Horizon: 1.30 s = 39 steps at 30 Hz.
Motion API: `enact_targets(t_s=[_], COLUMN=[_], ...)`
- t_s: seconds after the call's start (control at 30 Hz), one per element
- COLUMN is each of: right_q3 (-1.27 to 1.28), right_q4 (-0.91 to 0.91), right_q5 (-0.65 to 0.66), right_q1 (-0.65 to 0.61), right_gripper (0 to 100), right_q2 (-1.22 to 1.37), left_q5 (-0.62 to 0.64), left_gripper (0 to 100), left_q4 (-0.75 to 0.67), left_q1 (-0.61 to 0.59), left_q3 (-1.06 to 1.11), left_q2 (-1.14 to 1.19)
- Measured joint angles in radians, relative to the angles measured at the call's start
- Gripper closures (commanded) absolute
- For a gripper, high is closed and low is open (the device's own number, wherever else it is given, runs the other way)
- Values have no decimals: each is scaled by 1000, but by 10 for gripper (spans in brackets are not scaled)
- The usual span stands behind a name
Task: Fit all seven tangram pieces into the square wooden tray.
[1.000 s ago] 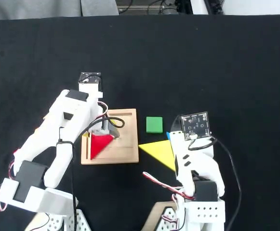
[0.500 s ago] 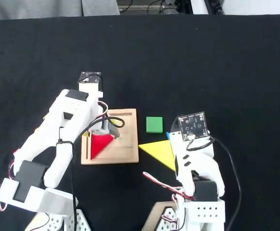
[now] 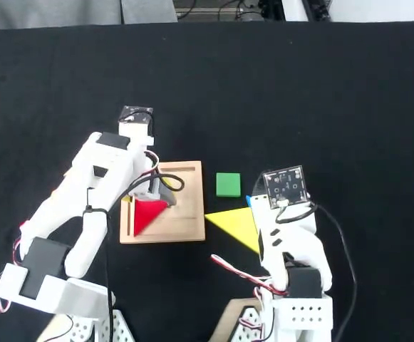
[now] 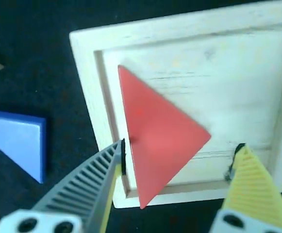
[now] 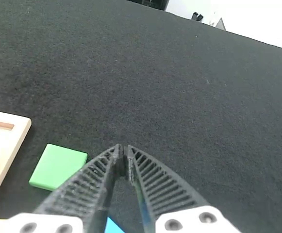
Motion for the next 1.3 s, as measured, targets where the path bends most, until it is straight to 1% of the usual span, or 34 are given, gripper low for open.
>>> enact_targets(t_s=[0.2, 0.27, 0.3, 0.37, 0.47, 0.5, 0.57, 0.6, 0.67, 0.73, 0.77, 0.87, 0.93, 1.03, 1.2, 1.3], right_q3=[0, 0, 0, 0, 0, 0, 0, 0, 0, 0, 0, 0, 0, 0, 0, 0], right_q4=[0, 0, 0, 0, 0, 0, 0, 0, 0, 0, 0, 0, 0, 0, 0, 0], right_q5=[0, 0, 0, 0, 0, 0, 0, 0, 0, 0, 0, 0, 0, 0, 0, 0], right_q1=[0, 0, 0, 0, 0, 0, 0, 0, 0, 0, 0, 0, 0, 0, 0, 0], right_gripper=[984, 984, 984, 984, 984, 984, 985, 985, 985, 985, 985, 985, 985, 984, 984, 985], right_q2=[0, 0, 0, 0, 0, 0, 0, 0, 0, 0, 0, 0, 0, 0, 0, 0], left_q5=[-32, -80, -110, -164, -229, -253, -307, -325, -345, -356, -358, -358, -358, -374, -454, -473], left_gripper=[651, 661, 686, 777, 970, 976, 919, 917, 943, 976, 972, 972, 972, 972, 971, 971], left_q4=[169, 233, 270, 347, 419, 423, 423, 423, 396, 331, 304, 229, 209, 199, 195, 163], left_q1=[0, 2, 14, 61, 152, 186, 249, 275, 305, 311, 311, 292, 261, 245, 219, 176], left_q3=[-106, -132, -141, -147, -149, -147, -124, -103, -54, 0, 20, 40, 43, 43, 43, 41], left_q2=[-48, -94, -120, -167, -213, -221, -221, -221, -209, -180, -163, -109, -77, -35, 26, 61])
